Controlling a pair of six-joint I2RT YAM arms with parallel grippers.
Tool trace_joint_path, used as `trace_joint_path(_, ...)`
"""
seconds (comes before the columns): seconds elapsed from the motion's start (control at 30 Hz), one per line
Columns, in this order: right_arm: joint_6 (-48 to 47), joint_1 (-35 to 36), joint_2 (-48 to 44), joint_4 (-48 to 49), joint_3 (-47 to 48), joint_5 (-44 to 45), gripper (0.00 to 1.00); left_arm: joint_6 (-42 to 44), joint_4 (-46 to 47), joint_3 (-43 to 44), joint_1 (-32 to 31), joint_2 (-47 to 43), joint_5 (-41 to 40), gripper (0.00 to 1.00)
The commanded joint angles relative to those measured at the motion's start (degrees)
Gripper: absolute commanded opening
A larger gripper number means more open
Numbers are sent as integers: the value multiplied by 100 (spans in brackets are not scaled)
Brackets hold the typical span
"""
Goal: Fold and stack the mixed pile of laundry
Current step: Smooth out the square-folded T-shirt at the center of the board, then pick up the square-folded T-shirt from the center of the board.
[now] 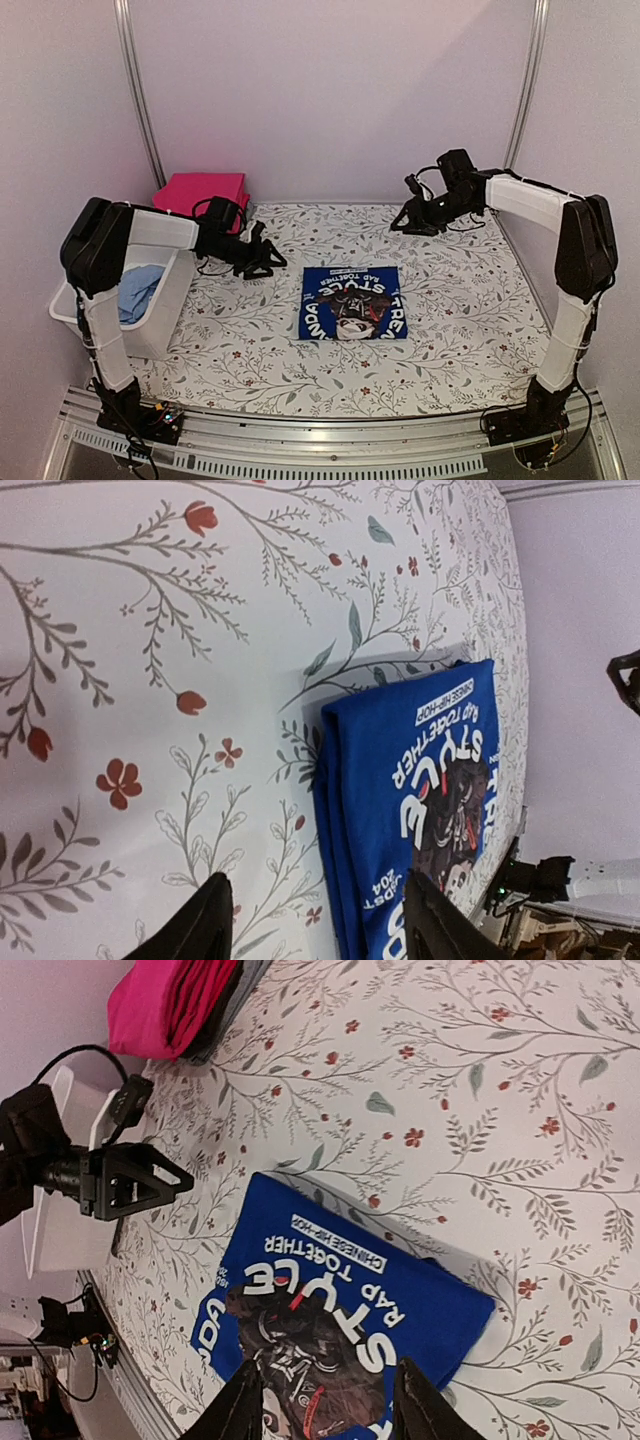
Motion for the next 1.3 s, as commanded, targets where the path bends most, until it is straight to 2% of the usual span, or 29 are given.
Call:
trace_joint_path(0.0, -544, 1237, -405, -368, -147, 564, 42, -288, 405, -660, -29, -356, 180, 58)
trace_joint_path(0.27, -889, 2857, 313, -619, 444, 1072, 31, -526, 717, -1050, -42, -440, 247, 58)
trace_joint_path(0.43, -1139, 3530, 888, -871, 838, 1509, 28, -519, 717, -1061, -38, -447, 206, 58)
trace_joint_path(0.83, -1094, 3940, 1867, -1065, 1320, 2160, 26, -483, 739, -1019, -41, -415, 217, 58)
trace_joint_path(1.13, -1144, 4096, 2322, -1086, 1275, 2168, 37, -413, 702, -1011, -42, -395, 245, 58)
trace_joint_path(1.27, -1065, 3961, 1962, -1132, 1414, 2171, 43, -168, 687, -1176, -83, -621, 283, 58)
